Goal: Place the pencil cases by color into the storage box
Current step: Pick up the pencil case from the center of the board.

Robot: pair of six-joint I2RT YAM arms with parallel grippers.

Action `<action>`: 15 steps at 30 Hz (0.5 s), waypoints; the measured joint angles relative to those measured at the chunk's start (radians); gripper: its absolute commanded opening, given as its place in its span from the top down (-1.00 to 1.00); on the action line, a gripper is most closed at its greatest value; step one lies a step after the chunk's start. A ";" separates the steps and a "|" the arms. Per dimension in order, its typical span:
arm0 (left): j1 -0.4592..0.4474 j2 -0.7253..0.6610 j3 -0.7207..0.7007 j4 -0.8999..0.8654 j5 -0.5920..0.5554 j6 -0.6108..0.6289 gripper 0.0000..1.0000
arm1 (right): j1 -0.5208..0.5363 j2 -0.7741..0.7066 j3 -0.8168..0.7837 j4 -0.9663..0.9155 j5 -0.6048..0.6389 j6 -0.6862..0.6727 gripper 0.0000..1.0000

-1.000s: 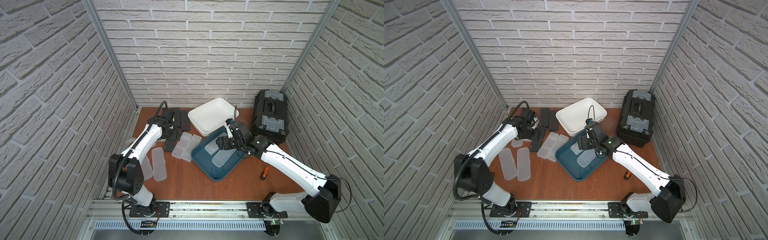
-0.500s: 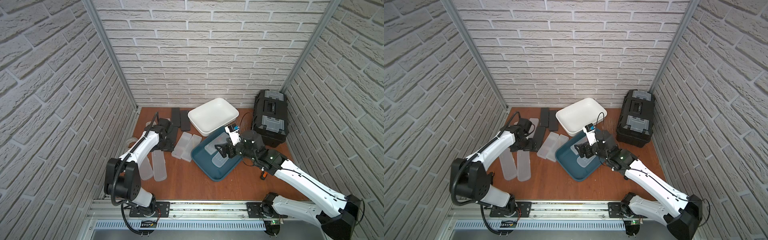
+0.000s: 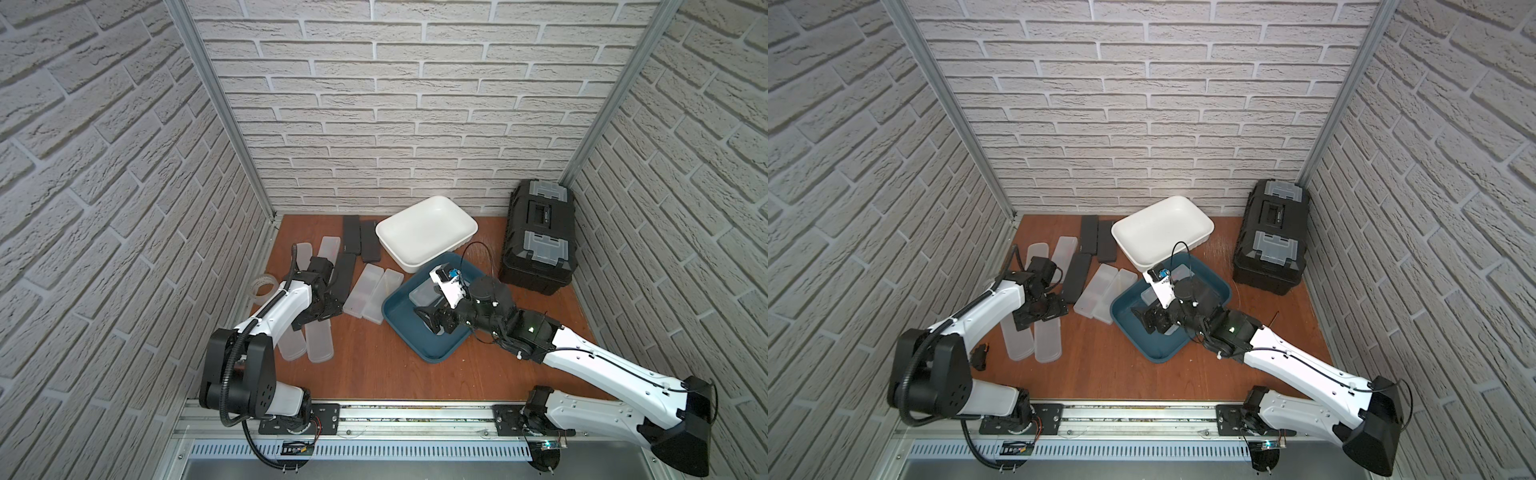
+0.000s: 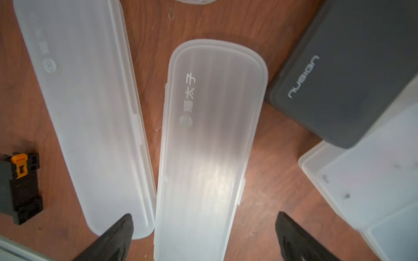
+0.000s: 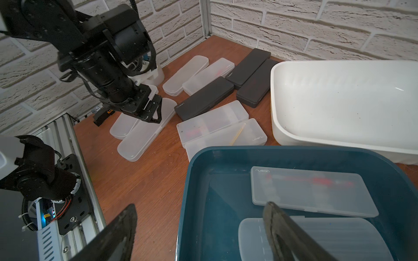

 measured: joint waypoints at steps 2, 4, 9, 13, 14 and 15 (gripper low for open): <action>0.003 0.036 0.000 0.036 -0.007 -0.005 -0.94 | 0.008 0.000 0.000 0.004 0.004 -0.006 -0.75; 0.006 0.072 0.000 0.069 -0.011 -0.005 -0.93 | 0.015 0.000 0.000 0.010 0.008 -0.012 -0.74; 0.015 0.152 0.005 0.124 -0.014 0.006 -0.91 | 0.021 -0.003 0.000 0.014 0.018 -0.026 -0.74; 0.042 0.157 0.007 0.152 -0.010 0.023 -0.89 | 0.023 -0.003 0.000 0.017 0.019 -0.027 -0.74; 0.049 0.157 0.009 0.154 -0.010 0.030 -0.89 | 0.023 -0.003 0.000 0.018 0.019 -0.027 -0.74; 0.056 0.157 0.011 0.153 -0.009 0.039 -0.89 | 0.025 -0.003 0.000 0.020 0.019 -0.027 -0.74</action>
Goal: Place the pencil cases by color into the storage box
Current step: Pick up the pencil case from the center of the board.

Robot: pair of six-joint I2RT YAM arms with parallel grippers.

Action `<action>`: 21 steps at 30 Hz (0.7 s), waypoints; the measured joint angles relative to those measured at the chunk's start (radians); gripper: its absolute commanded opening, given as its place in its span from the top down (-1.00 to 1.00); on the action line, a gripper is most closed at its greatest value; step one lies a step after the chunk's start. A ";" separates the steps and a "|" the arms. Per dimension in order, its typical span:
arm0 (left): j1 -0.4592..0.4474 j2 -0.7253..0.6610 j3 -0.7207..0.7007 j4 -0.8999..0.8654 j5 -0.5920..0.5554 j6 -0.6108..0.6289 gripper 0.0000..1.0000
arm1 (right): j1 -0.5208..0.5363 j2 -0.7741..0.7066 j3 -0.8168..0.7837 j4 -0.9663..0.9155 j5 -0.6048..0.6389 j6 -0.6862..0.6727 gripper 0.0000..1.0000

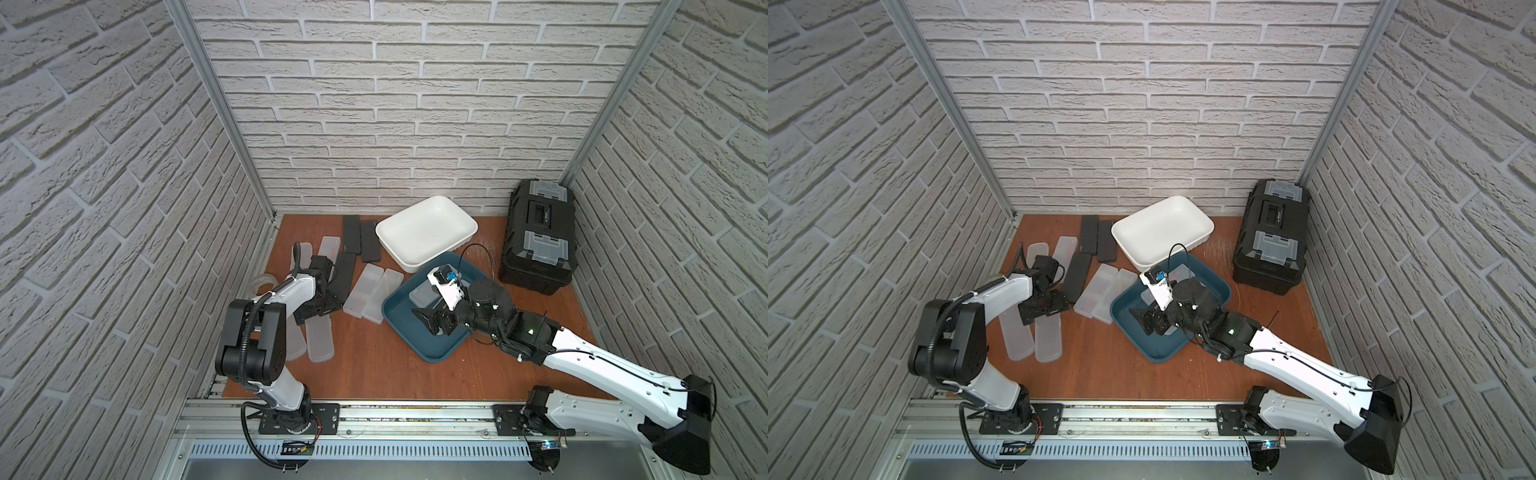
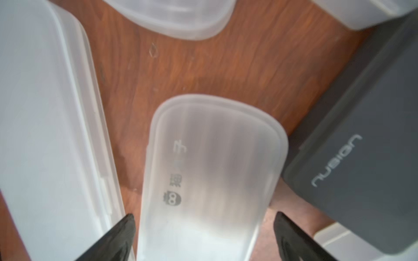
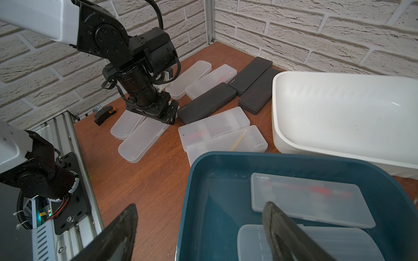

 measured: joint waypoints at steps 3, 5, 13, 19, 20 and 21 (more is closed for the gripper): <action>0.021 -0.004 0.007 0.000 0.004 0.026 -0.88 | 0.002 0.001 0.000 0.002 0.000 -0.001 -0.73; 0.035 -0.010 0.008 0.000 0.012 0.046 -0.89 | 0.002 0.004 0.000 0.005 0.000 -0.003 -0.73; 0.047 0.009 0.047 -0.001 0.049 0.123 -0.89 | 0.007 0.009 0.000 0.015 -0.001 -0.010 -0.73; 0.048 0.055 0.063 -0.003 0.053 0.150 -0.89 | 0.010 0.009 0.000 0.016 -0.002 -0.018 -0.73; 0.049 0.061 0.063 -0.003 0.055 0.152 -0.89 | 0.011 0.009 0.000 0.016 -0.002 -0.018 -0.73; 0.050 0.066 0.063 -0.003 0.055 0.153 -0.89 | 0.011 0.009 0.000 0.016 -0.002 -0.018 -0.73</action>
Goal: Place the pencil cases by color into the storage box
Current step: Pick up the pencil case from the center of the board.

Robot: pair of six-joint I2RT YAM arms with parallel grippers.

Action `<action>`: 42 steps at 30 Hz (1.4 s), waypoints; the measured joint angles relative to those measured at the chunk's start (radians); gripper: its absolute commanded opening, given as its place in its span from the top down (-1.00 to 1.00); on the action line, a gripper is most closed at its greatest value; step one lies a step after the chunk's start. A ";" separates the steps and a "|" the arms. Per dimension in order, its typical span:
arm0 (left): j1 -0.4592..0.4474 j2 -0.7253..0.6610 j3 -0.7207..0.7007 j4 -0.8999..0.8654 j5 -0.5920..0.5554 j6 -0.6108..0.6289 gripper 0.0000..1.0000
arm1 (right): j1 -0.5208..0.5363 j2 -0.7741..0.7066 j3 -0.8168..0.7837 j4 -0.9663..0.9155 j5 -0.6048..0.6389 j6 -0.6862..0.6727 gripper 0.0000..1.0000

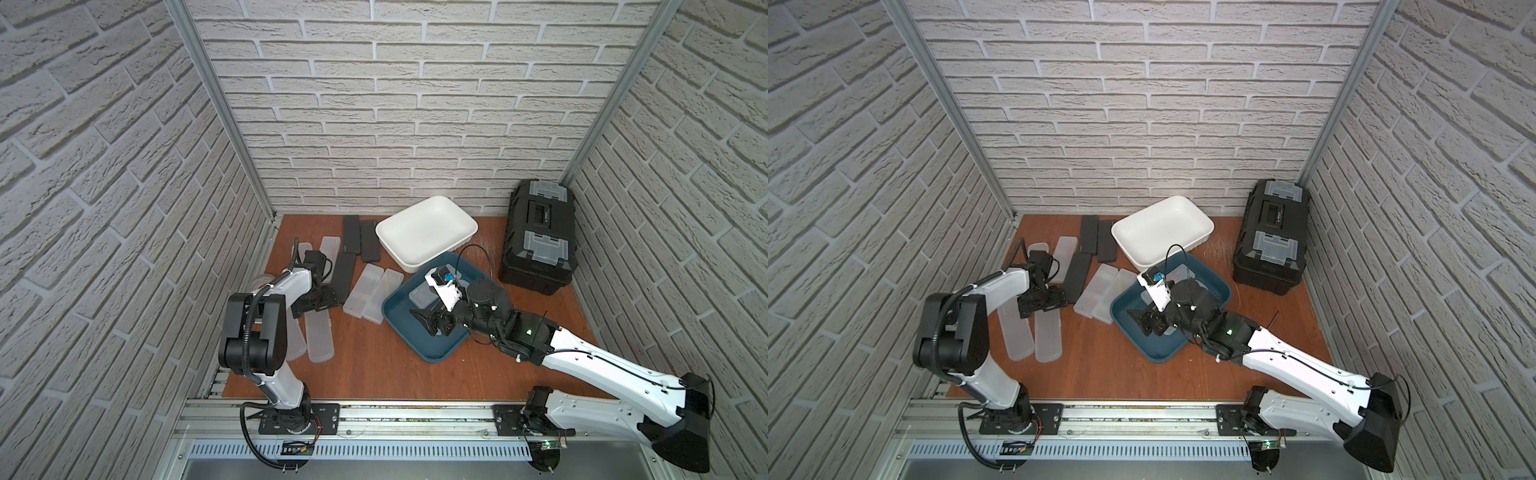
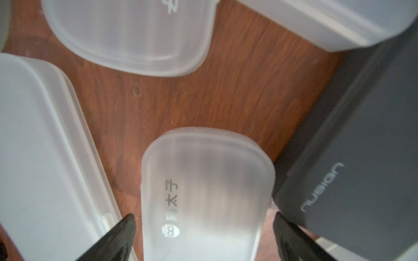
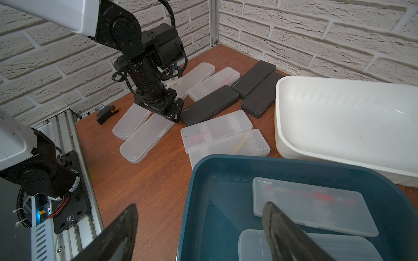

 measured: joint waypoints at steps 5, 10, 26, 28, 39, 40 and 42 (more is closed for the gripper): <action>0.000 0.003 -0.003 0.003 0.005 -0.003 -0.86 | 0.003 0.000 0.000 0.000 -0.001 -0.002 -0.72; 0.000 0.005 -0.023 0.006 0.018 -0.013 -0.77 | 0.003 0.000 0.000 0.000 -0.003 -0.003 -0.72; -0.047 -0.020 -0.028 -0.013 0.013 -0.032 -0.37 | 0.003 0.000 0.000 0.000 0.001 0.002 -0.71; -0.066 -0.058 -0.027 -0.043 0.006 -0.023 -0.36 | 0.003 0.000 0.000 0.000 0.008 0.006 -0.70; -0.196 -0.267 0.150 -0.217 -0.021 0.033 -0.41 | 0.003 0.000 0.035 -0.010 0.102 0.051 -0.68; -0.208 -0.268 0.174 -0.227 -0.024 0.036 -0.41 | 0.003 -0.003 0.035 -0.011 0.113 0.054 -0.68; -0.245 -0.255 0.247 -0.250 -0.031 0.043 -0.40 | 0.004 -0.023 0.035 -0.017 0.138 0.060 -0.67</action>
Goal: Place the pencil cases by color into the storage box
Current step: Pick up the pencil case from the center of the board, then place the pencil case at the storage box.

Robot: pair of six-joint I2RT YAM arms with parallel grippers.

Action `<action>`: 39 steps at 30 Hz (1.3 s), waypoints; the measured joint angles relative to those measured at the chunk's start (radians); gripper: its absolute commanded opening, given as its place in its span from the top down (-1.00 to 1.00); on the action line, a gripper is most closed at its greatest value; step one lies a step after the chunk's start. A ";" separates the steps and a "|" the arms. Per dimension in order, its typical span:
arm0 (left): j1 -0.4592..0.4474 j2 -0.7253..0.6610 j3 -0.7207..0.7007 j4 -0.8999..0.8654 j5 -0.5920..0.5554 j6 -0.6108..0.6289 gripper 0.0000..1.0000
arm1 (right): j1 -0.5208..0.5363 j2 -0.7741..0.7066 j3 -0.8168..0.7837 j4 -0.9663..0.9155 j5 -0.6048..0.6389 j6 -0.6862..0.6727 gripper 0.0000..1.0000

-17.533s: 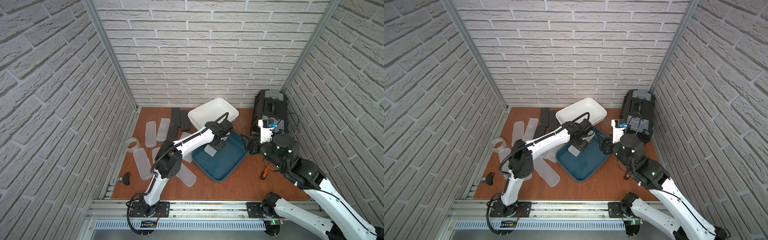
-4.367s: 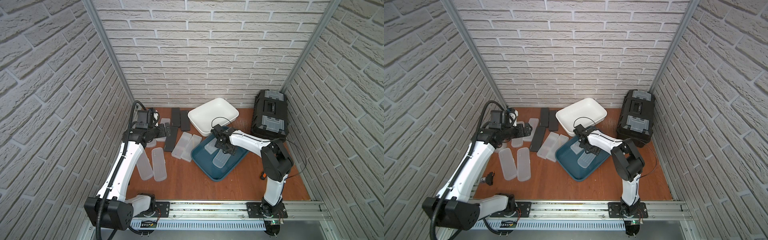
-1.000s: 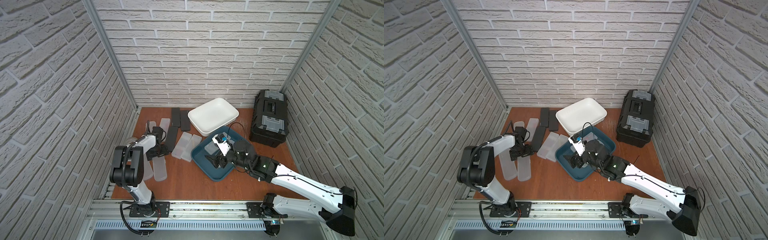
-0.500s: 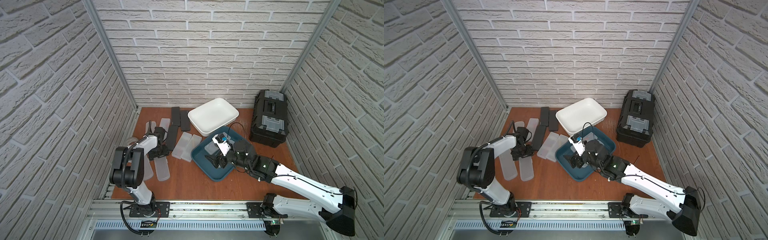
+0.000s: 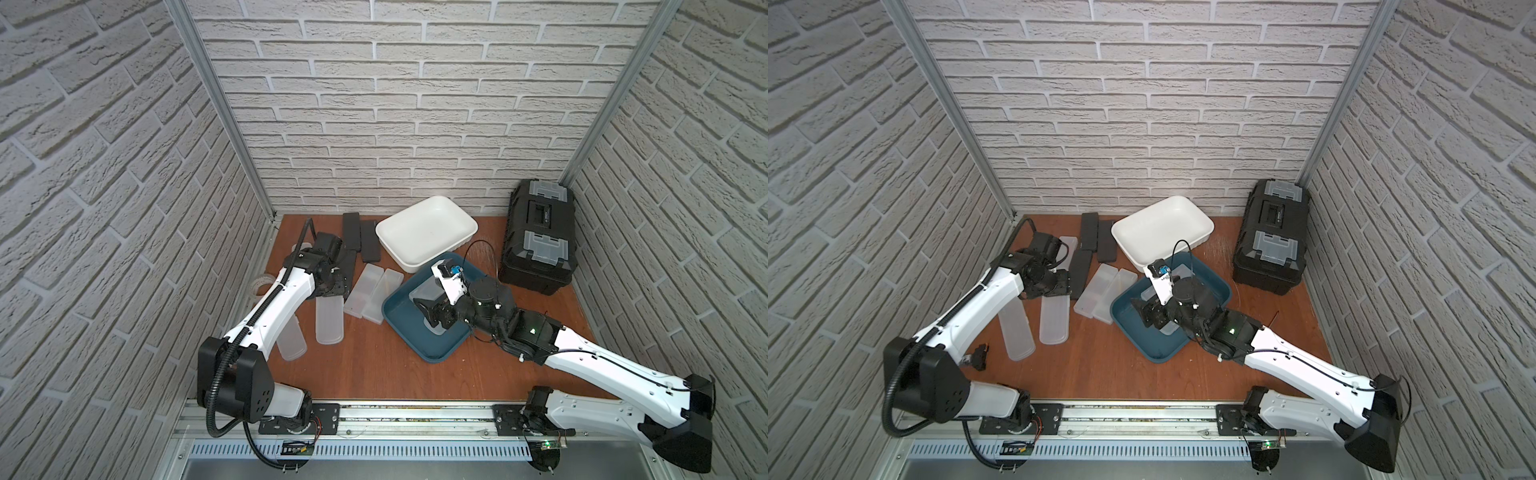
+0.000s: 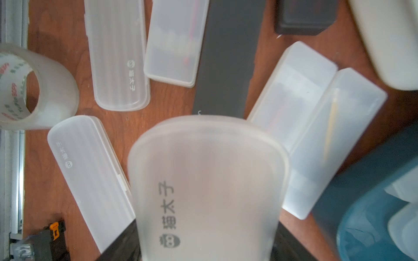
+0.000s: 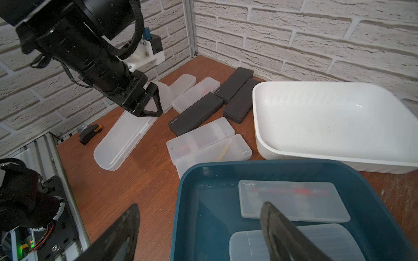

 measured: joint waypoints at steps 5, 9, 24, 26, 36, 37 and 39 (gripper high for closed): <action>-0.086 0.132 0.226 -0.032 -0.014 0.024 -0.40 | 0.001 -0.127 -0.001 0.000 0.075 0.005 -0.65; -0.138 0.305 0.413 -0.051 -0.021 0.051 -0.40 | 0.001 -0.272 -0.002 0.020 0.142 -0.002 -0.64; -0.381 0.970 1.316 -0.276 -0.011 0.155 -0.41 | 0.000 -0.432 -0.010 0.007 0.290 -0.040 -0.63; -0.409 1.003 1.349 -0.285 0.006 0.160 -0.41 | 0.001 -0.433 -0.011 -0.002 0.291 -0.040 -0.63; -0.508 1.049 1.298 -0.261 0.069 0.188 -0.41 | 0.001 -0.432 -0.011 -0.015 0.294 -0.040 -0.63; -0.515 1.049 1.282 -0.254 0.073 0.195 -0.41 | 0.001 -0.432 -0.011 -0.015 0.294 -0.039 -0.63; -0.528 1.049 1.253 -0.245 0.084 0.202 -0.42 | 0.001 -0.431 -0.011 -0.017 0.294 -0.036 -0.63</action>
